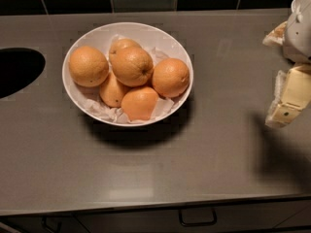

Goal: Pick orange from white bowl

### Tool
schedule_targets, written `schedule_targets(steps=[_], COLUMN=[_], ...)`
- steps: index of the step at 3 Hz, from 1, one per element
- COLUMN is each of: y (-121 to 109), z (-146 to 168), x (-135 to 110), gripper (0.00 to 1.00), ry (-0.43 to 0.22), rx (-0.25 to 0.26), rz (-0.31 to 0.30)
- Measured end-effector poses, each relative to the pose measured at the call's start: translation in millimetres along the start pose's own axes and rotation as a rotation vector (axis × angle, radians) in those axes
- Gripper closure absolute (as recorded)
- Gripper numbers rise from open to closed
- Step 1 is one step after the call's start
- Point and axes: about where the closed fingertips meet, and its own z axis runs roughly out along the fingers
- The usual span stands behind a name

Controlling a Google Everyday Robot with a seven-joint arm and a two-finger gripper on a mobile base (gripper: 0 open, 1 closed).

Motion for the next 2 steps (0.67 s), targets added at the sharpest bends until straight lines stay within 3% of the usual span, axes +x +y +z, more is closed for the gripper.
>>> schedule_targets(steps=[1, 2], y=[0, -2], z=[0, 6], x=[0, -52], gripper=[0.00, 0.00], ry=[0.000, -0.030], rx=[0.000, -0.003], rz=[0.000, -0.111])
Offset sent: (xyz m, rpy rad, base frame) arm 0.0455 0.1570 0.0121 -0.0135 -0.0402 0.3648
